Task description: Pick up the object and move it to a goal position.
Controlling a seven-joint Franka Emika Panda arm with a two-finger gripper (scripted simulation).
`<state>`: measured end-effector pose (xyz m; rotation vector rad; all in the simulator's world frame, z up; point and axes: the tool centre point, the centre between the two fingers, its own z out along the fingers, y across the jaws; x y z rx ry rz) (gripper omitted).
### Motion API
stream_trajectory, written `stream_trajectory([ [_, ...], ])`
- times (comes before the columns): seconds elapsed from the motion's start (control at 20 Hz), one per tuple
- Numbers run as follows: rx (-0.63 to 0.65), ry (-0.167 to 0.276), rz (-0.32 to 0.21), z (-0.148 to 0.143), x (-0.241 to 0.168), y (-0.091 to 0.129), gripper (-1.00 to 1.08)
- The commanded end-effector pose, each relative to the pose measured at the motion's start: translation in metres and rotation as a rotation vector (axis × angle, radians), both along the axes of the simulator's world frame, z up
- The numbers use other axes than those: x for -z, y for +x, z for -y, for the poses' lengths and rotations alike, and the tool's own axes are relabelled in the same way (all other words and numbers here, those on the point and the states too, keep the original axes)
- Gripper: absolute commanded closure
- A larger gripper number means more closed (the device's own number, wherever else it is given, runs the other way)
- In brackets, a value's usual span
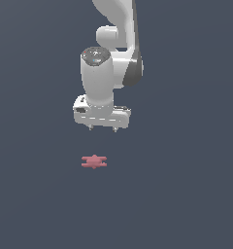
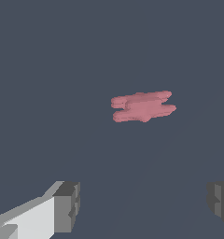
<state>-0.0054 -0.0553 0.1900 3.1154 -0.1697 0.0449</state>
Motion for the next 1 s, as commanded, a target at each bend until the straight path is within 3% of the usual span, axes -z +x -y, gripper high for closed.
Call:
stream_trajectory([
  [0.0,0.0,0.0,0.0,0.0,0.0,0.0,-0.92],
  [0.55,-0.035,-0.014,0.017,-0.015,-0.022,0.005,-0.92],
  [0.95,0.017,-0.008,0.016,-0.013,-0.017,0.008,-0.92],
])
